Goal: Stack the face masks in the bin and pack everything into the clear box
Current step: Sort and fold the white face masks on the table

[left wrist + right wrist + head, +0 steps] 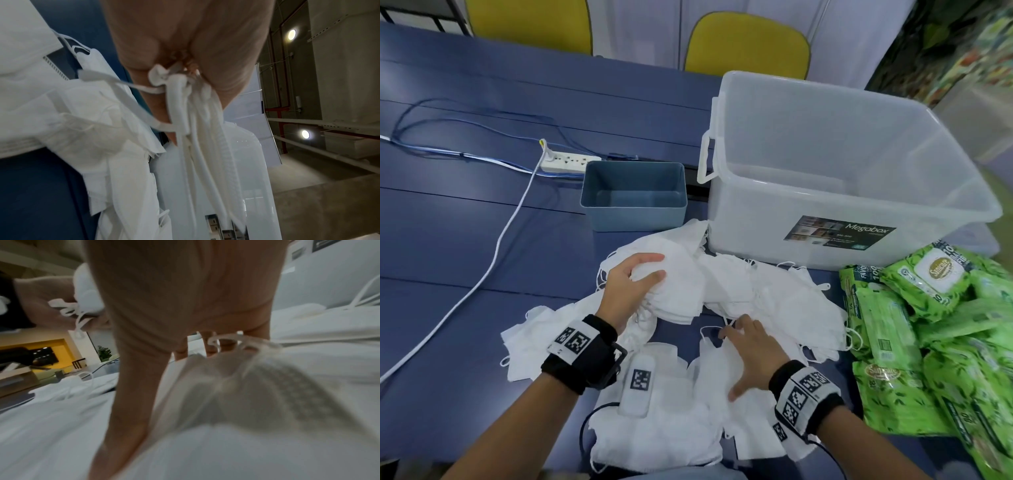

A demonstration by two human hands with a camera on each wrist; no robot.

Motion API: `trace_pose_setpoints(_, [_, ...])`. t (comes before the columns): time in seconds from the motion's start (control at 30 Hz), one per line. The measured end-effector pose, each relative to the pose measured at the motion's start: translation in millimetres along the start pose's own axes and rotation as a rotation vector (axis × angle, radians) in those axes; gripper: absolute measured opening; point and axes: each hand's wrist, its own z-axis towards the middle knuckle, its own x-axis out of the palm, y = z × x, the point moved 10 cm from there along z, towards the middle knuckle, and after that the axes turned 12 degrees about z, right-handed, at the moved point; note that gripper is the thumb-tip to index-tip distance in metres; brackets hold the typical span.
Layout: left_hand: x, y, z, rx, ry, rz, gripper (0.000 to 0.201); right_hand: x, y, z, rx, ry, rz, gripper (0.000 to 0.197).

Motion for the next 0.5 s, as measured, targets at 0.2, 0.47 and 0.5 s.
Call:
trace_pose_setpoints(0.2, [8.1, -1.4, -3.9, 0.016, 0.031, 0.048, 0.023, -11.4, -4.3, 8.8, 0.033, 0.046, 0.031, 0.087])
trace_pose_setpoints(0.47, [2.9, 0.4, -6.8, 0.023, 0.007, 0.084, 0.021, -73.4, -24.4, 5.9, 0.079, -0.2, 0.41, 0.07])
trace_pose_setpoints(0.5, [2.1, 0.3, -6.4, 0.029, 0.0, 0.096, 0.021, -84.9, -28.2, 3.6, 0.074, -0.257, 0.482, 0.066])
